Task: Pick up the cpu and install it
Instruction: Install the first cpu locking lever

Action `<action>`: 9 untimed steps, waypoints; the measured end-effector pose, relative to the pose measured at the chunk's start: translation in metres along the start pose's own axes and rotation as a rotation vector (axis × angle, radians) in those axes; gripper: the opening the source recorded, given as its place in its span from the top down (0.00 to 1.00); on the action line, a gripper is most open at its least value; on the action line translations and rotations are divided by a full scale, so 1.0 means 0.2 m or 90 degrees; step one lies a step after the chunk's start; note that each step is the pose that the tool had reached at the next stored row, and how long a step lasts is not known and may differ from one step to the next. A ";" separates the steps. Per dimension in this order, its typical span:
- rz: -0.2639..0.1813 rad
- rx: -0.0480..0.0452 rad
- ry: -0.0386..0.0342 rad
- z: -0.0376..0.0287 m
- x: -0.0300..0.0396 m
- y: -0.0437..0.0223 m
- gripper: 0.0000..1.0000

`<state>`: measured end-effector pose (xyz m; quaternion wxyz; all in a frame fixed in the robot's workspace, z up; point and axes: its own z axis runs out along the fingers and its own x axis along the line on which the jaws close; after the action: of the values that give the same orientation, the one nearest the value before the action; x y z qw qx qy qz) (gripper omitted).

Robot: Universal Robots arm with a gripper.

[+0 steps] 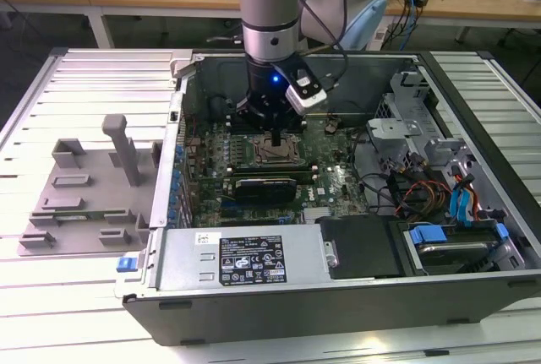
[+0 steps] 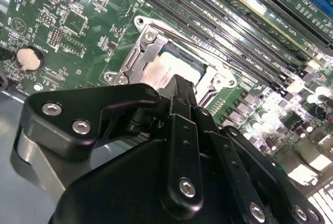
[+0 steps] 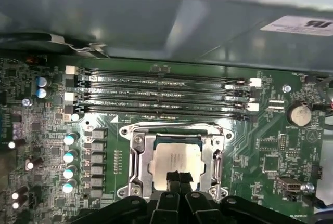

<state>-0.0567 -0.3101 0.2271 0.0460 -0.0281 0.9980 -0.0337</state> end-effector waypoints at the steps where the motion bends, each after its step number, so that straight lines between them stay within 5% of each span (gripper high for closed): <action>1: 0.000 0.0001 0.0012 -0.002 -0.001 0.000 0.89; 2: 0.000 0.0002 0.0015 -0.002 -0.001 -0.001 0.89; 3: -0.001 -0.0006 0.0159 -0.002 -0.003 -0.001 0.89; 7: -0.001 -0.0009 0.0210 0.001 -0.020 -0.001 0.89; 9: -0.002 0.0016 0.0327 0.006 -0.064 -0.004 0.89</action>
<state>-0.0439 -0.3102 0.2272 0.0204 -0.0291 0.9987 -0.0357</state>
